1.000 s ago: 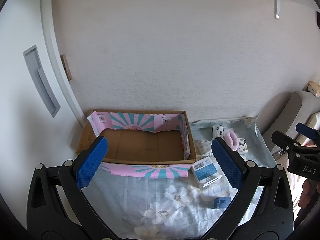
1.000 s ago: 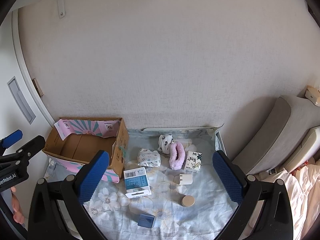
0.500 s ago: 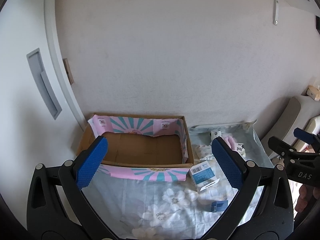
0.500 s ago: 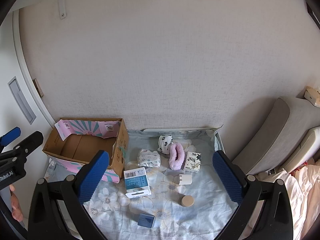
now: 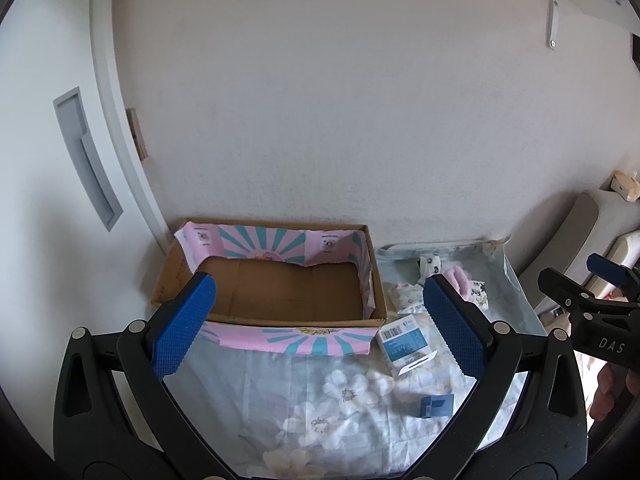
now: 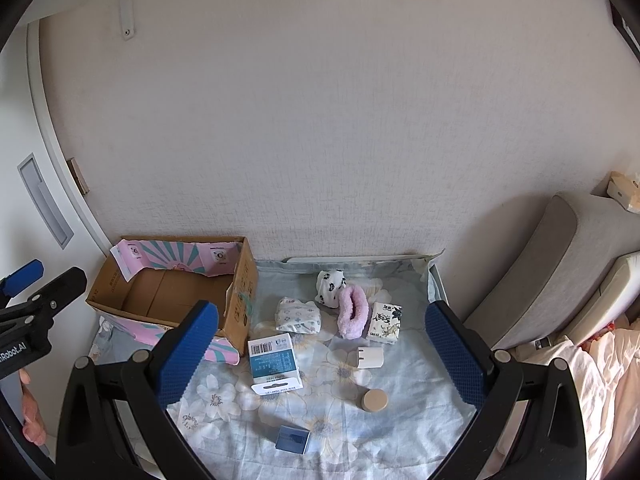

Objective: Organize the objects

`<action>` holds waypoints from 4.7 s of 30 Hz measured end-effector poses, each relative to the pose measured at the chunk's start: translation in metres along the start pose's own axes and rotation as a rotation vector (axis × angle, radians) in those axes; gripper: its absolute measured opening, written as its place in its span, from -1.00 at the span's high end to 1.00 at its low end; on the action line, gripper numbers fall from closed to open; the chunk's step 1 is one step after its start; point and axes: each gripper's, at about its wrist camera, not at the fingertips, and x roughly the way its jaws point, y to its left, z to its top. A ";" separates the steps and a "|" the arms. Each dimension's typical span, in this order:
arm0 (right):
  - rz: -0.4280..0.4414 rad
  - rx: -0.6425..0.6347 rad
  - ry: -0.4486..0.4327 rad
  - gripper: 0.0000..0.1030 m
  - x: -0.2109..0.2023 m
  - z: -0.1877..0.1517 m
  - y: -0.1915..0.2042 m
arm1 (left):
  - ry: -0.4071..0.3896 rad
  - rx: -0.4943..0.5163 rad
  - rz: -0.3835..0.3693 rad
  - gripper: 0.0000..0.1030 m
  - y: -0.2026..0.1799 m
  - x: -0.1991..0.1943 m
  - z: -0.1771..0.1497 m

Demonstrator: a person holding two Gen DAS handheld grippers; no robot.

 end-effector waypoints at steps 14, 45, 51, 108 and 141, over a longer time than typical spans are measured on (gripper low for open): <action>-0.005 -0.021 -0.021 -0.99 -0.001 0.003 -0.008 | 0.023 0.000 -0.010 -1.00 -0.008 0.008 -0.003; 0.111 -0.180 0.182 -0.92 0.161 -0.073 -0.094 | 0.287 0.024 -0.173 -0.81 -0.152 0.122 -0.192; 0.146 -0.197 0.223 -0.82 0.184 -0.090 -0.083 | 0.292 0.004 -0.171 -0.56 -0.155 0.133 -0.204; 0.148 -0.166 0.149 0.27 0.129 -0.014 -0.016 | 0.049 0.015 -0.098 0.32 -0.053 0.079 -0.040; 0.246 -0.157 0.371 0.27 0.237 -0.010 0.206 | 0.270 -0.047 -0.018 0.32 0.158 0.219 -0.012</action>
